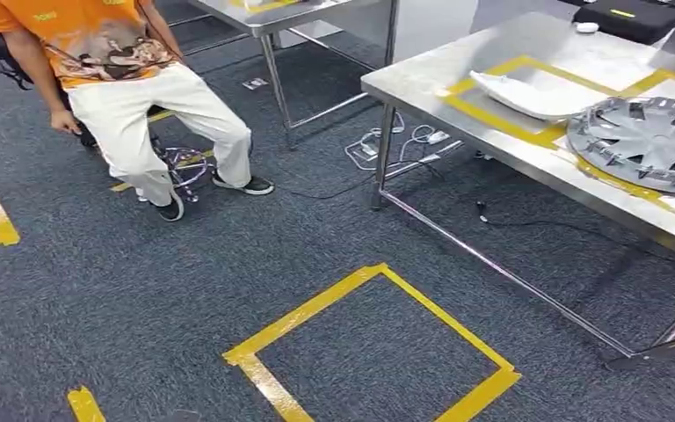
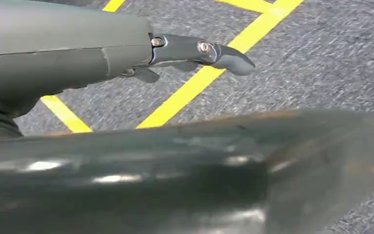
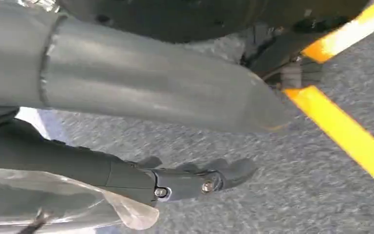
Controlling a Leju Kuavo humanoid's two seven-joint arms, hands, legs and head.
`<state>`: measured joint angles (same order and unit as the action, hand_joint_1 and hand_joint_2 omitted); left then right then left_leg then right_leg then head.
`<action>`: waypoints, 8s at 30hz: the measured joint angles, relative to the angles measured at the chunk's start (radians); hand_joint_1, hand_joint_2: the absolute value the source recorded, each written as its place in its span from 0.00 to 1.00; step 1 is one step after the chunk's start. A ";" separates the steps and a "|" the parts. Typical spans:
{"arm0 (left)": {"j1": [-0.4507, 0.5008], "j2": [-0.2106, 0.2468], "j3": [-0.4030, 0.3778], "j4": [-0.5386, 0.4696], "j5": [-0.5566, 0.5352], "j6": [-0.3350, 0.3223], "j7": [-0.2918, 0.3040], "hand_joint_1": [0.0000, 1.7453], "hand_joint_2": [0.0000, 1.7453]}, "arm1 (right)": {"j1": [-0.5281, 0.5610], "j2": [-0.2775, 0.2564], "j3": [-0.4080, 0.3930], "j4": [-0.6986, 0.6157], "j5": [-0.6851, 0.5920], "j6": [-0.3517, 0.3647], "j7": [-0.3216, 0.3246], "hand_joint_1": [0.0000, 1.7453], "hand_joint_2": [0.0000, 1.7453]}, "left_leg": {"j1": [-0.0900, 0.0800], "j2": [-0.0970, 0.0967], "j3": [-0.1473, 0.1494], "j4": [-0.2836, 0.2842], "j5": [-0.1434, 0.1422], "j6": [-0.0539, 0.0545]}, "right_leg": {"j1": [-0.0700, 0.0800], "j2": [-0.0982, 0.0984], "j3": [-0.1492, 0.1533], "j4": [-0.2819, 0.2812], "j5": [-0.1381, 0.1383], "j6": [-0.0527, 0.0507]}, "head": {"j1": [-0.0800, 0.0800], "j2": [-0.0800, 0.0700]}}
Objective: Take the parts from the cabinet and place them on the table.
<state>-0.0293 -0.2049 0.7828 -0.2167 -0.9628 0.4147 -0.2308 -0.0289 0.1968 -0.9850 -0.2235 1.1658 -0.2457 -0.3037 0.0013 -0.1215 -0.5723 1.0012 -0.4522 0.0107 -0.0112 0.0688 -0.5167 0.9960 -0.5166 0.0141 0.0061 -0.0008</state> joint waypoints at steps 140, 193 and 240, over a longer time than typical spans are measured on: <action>-0.004 0.003 0.046 0.002 0.001 0.022 -0.011 0.00 0.00 | -0.011 -0.019 0.074 0.027 0.111 0.156 0.076 0.00 0.00 | -0.012 0.152 0.013 0.010 -0.027 0.032 | 0.004 -0.152 0.020 0.031 -0.066 0.024 | -0.010 0.000; -0.005 0.002 0.047 0.002 -0.001 0.019 -0.015 0.00 0.00 | -0.003 -0.025 0.072 0.031 0.081 0.146 0.087 0.00 0.00 | 0.003 0.112 -0.075 0.215 -0.090 -0.019 | -0.009 -0.077 -0.014 0.021 -0.010 -0.012 | -0.026 0.000; -0.005 -0.003 0.052 0.002 -0.011 0.018 -0.015 0.00 0.00 | -0.002 -0.026 0.072 0.031 0.083 0.174 0.086 0.00 0.00 | -0.004 0.107 0.093 0.019 -0.105 0.034 | -0.008 -0.071 -0.124 0.114 -0.002 0.032 | -0.013 0.000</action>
<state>-0.0340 -0.2075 0.8343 -0.2152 -0.9739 0.4330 -0.2457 -0.0310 0.1713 -0.9133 -0.1923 1.2486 -0.0713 -0.2178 -0.0028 -0.0140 -0.4788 1.0204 -0.5573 0.0445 -0.0188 -0.0023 -0.6410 1.1097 -0.5189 0.0464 -0.0069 -0.0008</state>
